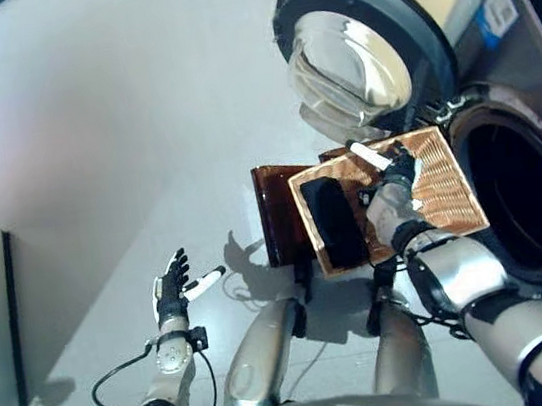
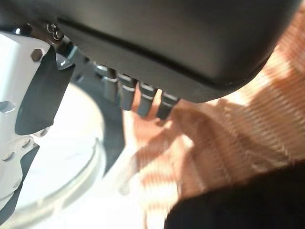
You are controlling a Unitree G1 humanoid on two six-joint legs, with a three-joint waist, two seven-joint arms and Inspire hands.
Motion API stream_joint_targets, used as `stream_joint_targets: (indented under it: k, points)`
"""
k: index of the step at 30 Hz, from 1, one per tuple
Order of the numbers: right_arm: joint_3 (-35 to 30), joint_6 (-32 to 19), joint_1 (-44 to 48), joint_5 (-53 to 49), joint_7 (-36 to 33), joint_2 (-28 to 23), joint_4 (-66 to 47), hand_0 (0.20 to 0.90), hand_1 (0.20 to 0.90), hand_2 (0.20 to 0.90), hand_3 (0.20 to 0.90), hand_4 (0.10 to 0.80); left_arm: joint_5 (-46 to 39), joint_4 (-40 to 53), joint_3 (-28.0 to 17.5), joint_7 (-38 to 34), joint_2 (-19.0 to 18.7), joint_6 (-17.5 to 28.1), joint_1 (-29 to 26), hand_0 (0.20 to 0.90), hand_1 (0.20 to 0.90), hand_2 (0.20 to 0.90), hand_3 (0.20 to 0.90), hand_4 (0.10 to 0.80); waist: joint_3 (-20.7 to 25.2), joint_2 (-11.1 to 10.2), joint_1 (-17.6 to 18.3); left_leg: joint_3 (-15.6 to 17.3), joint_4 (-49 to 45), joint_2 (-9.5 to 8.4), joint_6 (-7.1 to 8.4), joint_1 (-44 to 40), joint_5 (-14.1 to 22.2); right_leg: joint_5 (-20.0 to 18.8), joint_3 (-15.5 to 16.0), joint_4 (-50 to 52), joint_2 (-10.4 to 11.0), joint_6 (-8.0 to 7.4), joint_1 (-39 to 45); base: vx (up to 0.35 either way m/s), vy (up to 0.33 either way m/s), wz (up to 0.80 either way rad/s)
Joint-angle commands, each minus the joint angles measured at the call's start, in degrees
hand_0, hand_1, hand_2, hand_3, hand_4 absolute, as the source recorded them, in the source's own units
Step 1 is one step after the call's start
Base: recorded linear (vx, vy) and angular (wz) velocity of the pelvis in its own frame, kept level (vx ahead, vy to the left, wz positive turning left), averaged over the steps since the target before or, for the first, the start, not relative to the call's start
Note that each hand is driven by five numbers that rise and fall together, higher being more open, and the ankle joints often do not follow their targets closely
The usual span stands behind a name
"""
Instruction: Pick up the clothes and place them into the washing machine
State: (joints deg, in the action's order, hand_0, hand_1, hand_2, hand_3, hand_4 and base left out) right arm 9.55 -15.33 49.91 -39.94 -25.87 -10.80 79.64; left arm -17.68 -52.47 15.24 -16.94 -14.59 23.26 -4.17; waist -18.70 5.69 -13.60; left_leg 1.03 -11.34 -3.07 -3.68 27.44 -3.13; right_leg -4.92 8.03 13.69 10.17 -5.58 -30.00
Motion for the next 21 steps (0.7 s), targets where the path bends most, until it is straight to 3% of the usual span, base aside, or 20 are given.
stream_joint_targets:
  k: [1,11,13,21]
  points:
    - [1.14,-4.41,-1.05,1.90,0.34,-1.51,-3.75,0.900,0.900,0.900,0.900,0.800,0.83,-1.21,-3.49,-1.89,-4.72,2.36,-2.29,0.900,0.900,0.900,0.900,0.800,-0.92,-2.51,-1.99,-1.92,0.64,1.88,5.08,2.67,-0.80,3.53,1.38,-0.64,-0.35,1.34,5.37,0.005,-0.020,0.21]
    - [2.03,-5.87,-2.04,0.89,-1.27,-0.01,-3.86,0.900,0.900,0.900,0.900,0.800,1.35,10.43,-7.86,-5.06,-7.23,4.39,-2.61,0.900,0.900,0.900,0.900,0.800,-3.71,-5.54,-4.63,-4.83,0.36,1.65,5.74,5.67,-1.65,4.79,5.26,0.52,-0.46,1.87,4.23,0.017,-0.035,0.20]
    - [2.48,-6.06,-2.14,0.48,-1.52,0.67,-4.10,0.900,0.900,0.900,0.900,0.800,1.40,13.63,-9.00,-5.87,-7.54,4.75,-2.93,0.900,0.900,0.900,0.900,0.800,-4.03,-6.17,-4.88,-5.47,-0.06,1.68,6.11,5.84,0.11,6.46,5.12,1.17,-0.53,1.53,4.24,0.118,-0.040,0.10]
    - [4.82,-6.40,-2.06,-0.35,-1.13,4.49,-4.83,0.900,0.900,0.900,0.900,0.800,0.24,15.14,-12.35,-8.33,-8.53,5.40,-5.47,0.900,0.900,0.900,0.900,0.800,-6.20,-7.59,-6.75,-6.87,-2.05,1.46,6.34,7.97,0.87,7.72,6.71,3.00,-0.35,1.83,3.37,0.030,-0.025,0.14]
